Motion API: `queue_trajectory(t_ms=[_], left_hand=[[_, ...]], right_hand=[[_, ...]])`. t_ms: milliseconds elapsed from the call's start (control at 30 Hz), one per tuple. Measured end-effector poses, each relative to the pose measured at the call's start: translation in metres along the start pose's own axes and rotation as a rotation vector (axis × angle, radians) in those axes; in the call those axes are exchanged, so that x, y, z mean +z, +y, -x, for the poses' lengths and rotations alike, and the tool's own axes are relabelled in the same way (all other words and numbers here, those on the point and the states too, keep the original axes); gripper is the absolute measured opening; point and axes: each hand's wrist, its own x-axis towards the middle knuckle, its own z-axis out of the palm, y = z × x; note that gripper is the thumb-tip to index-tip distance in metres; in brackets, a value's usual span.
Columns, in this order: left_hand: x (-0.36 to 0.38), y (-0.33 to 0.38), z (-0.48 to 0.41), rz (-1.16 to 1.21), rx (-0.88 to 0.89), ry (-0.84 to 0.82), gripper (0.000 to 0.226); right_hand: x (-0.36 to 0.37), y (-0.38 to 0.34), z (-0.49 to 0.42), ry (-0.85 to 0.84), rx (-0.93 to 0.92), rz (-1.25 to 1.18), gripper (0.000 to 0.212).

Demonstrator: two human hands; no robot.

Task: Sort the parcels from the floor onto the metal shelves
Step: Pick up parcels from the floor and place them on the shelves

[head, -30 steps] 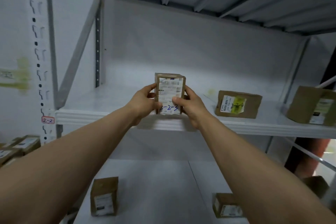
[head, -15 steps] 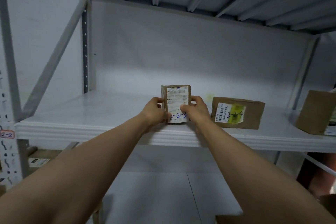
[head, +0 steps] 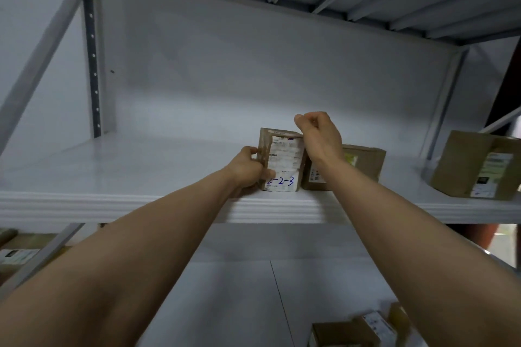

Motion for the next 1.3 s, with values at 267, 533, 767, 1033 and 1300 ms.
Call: queue_trajectory(t_ms=[267, 533, 767, 1033, 1300], left_hand=[[0.003, -0.009, -0.011, 0.084, 0.01, 0.026, 0.086], [0.002, -0.01, -0.008, -0.144, 0.029, 0.073, 0.094], [-0.025, -0.012, 0.033, -0.155, 0.109, 0.212, 0.031], [-0.113, -0.053, 0.135, -0.452, 0.268, 0.319, 0.018], [-0.233, -0.197, 0.252, -0.426, -0.145, 0.386, 0.019]], right_hand=[[0.003, 0.003, 0.003, -0.024, -0.056, 0.089, 0.023], [0.008, -0.011, 0.013, -0.017, -0.137, 0.231, 0.023], [0.057, -0.038, 0.055, -0.017, -0.229, 0.205, 0.029], [0.145, -0.058, 0.155, -0.276, -0.138, 0.122, 0.043], [0.228, -0.037, 0.306, -0.595, -0.115, 0.132, 0.044]])
